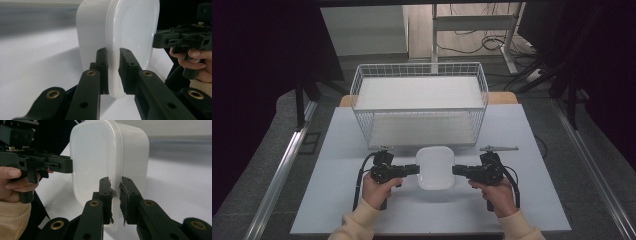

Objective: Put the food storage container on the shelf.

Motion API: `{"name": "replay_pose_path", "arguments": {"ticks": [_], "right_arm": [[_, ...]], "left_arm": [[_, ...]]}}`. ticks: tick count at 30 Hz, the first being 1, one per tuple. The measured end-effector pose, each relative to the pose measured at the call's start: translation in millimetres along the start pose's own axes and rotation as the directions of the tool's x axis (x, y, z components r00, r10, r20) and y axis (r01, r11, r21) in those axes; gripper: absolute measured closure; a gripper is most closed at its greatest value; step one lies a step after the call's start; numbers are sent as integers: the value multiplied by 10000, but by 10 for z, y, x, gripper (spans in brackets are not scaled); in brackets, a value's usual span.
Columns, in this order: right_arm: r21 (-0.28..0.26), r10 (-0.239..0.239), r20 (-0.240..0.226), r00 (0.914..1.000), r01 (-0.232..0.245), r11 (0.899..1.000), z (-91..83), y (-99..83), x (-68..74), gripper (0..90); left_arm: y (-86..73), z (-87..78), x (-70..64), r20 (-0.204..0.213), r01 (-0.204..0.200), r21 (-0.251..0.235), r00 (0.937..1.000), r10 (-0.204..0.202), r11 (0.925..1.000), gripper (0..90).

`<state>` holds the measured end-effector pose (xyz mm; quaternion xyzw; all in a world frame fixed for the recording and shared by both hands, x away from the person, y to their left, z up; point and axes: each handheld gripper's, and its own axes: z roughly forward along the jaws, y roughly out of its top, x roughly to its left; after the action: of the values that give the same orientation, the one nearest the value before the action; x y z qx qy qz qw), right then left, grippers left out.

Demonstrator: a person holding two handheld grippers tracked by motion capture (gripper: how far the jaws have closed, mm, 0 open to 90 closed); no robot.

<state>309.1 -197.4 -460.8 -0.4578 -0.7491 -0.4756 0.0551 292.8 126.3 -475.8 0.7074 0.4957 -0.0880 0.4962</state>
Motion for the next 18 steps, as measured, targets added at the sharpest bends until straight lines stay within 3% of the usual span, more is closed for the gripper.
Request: {"name": "replay_pose_path", "arguments": {"ticks": [2, 8, 18], "right_arm": [[-108, -331, 54, 9994, 332, 9994, -22, 21, 73, 798], [-307, -683, 7, 9977, 683, 9972, -55, 56, 163, 798], [-587, -942, -106, 9955, 935, 9939, -98, 111, 240, 798]], "left_arm": [[0, -32, -13, 9, -71, -61, 10000, 71, 10000, 787], [43, -152, -91, -126, -507, -150, 9986, 505, 9986, 788], [111, -256, -167, -208, -807, -274, 9966, 802, 9964, 789]]}}
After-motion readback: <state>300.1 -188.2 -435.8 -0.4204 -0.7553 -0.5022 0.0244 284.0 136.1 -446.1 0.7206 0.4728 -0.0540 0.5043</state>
